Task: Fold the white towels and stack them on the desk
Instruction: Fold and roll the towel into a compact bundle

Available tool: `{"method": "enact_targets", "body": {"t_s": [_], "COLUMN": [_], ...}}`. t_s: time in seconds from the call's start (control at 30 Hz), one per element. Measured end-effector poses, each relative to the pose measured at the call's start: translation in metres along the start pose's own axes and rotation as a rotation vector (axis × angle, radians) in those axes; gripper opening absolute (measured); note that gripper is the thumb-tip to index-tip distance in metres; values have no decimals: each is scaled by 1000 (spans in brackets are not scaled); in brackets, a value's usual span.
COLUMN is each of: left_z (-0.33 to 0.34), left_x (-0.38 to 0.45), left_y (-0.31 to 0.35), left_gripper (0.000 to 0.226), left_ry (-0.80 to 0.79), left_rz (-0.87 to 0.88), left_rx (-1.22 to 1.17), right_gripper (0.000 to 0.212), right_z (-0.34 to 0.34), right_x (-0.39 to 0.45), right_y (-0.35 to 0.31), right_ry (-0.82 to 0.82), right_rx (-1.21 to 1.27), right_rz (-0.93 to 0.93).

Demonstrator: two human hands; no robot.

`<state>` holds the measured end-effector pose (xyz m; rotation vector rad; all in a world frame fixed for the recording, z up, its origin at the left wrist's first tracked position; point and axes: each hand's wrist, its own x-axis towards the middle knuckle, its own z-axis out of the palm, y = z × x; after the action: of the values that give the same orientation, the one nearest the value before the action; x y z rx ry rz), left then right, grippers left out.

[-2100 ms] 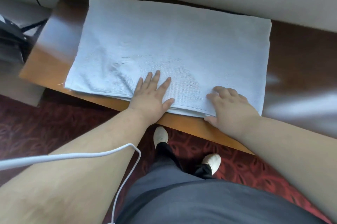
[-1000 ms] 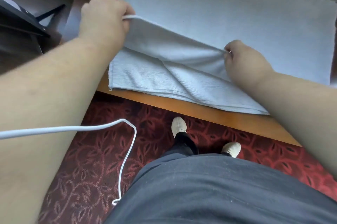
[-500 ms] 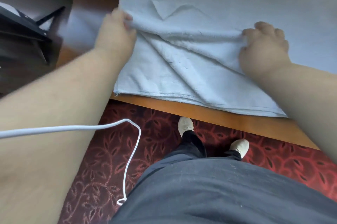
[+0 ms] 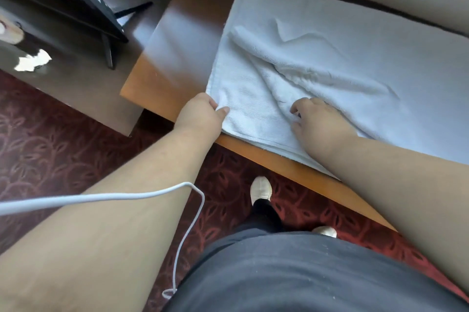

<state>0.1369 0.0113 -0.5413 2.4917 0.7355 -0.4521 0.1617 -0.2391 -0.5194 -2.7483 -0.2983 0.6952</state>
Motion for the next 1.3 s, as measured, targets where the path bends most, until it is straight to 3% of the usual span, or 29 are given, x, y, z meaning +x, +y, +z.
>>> {"method": "enact_targets", "body": {"t_s": [0.2,0.33,0.4,0.53,0.63,0.73,0.97,1.13,1.2,1.3], "left_z": [-10,-16,-17,-19,-22,-22,-23,-36,-40,-48], "left_x": [2,-2,-3,-2,7,23,29,11,2,-11], "left_y": [-12,-19,-16,-11,-2,13,12,11,18,47], "left_gripper": [21,20,19,19,45,61,44,57,39,17], "left_ry": [57,43,37,-15,-70,-39,6,39,-72,-375], "left_rz": [2,-7,-1,-29,-96,-86,-13,-109,-164,-362], "left_rx": [-12,45,60,91,-16,-72,-38,-128,-278,-836], "right_gripper": [10,17,25,66,86,91,106,97,90,78], "right_z": [-3,-1,0,3,18,31,23,14,10,7], "right_x": [9,12,12,4,-5,-9,-6,-12,-17,-15], "right_y": [9,14,16,14,14,18,12,-16,-33,-59], "right_ry": [-34,18,-2,-29,-63,-119,-126,5,22,8], "right_rx": [150,175,155,-18,-220,-305,-335,-286,-240,-86], "right_rz": [84,95,80,-12,-130,-181,-197,-380,-454,-422]}}
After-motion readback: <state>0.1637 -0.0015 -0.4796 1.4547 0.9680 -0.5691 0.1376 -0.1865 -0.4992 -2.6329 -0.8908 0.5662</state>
